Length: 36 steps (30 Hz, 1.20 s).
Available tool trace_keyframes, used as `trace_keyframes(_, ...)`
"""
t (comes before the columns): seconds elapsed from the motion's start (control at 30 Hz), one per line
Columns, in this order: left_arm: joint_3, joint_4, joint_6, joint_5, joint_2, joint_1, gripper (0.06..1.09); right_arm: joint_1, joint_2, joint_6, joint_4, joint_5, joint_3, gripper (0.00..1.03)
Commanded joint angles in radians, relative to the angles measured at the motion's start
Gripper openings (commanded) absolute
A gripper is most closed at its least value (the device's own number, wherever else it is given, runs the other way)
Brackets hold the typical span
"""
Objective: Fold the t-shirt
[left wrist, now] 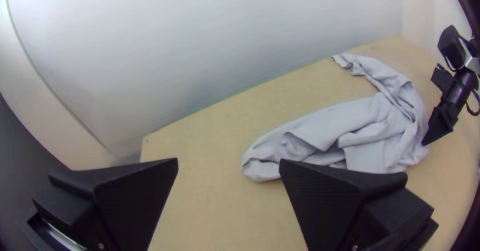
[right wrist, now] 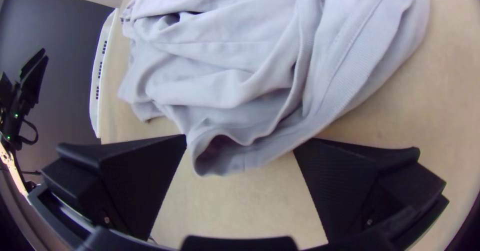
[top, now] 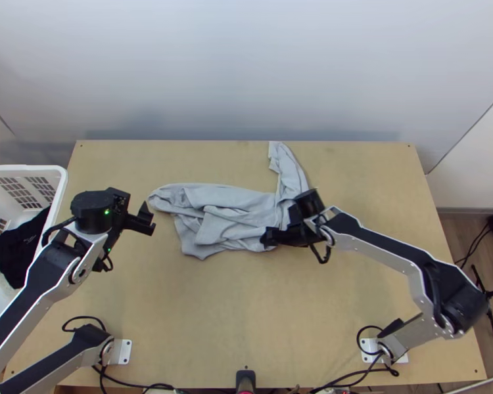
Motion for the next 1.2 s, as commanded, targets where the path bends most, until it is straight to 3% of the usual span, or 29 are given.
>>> trace_keyframes(0.0, -0.035, 0.029, 0.030, -0.001, -0.032, 0.038, 1.04, 0.052, 0.100, -0.037, 0.008, 0.080, 0.057, 0.91)
trace_keyframes(0.03, -0.040, 0.034, 0.036, 0.001, -0.033, 0.044, 1.04, 0.060, 0.107, -0.048, 0.006, 0.090, 0.058, 0.84)
trace_keyframes(0.07, -0.041, 0.038, 0.042, -0.001, -0.035, 0.047, 1.04, 0.075, 0.107, -0.071, 0.006, 0.123, 0.058, 0.70)
trace_keyframes(0.1, -0.044, 0.043, 0.044, 0.001, -0.036, 0.055, 1.04, 0.090, 0.103, -0.102, 0.006, 0.173, 0.061, 0.41)
trace_keyframes(0.13, -0.046, 0.048, 0.048, 0.001, -0.038, 0.059, 1.04, 0.098, 0.092, -0.126, 0.008, 0.218, 0.069, 0.06)
trace_keyframes(0.37, -0.069, 0.061, 0.061, 0.002, -0.047, 0.059, 1.04, 0.043, -0.097, -0.214, -0.061, 0.222, 0.150, 0.05)
trace_keyframes(0.77, -0.080, 0.136, 0.059, 0.002, 0.025, -0.073, 1.04, 0.072, -0.249, -0.244, -0.428, 0.218, 0.572, 0.05)
trace_keyframes(1.0, -0.095, 0.129, 0.082, 0.001, 0.092, -0.258, 1.04, 0.057, -0.253, -0.231, -0.452, 0.215, 0.663, 0.05)
trace_keyframes(1.17, -0.050, 0.144, 0.117, -0.001, 0.174, -0.281, 1.04, -0.103, -0.241, -0.225, -0.432, 0.159, 0.644, 0.06)
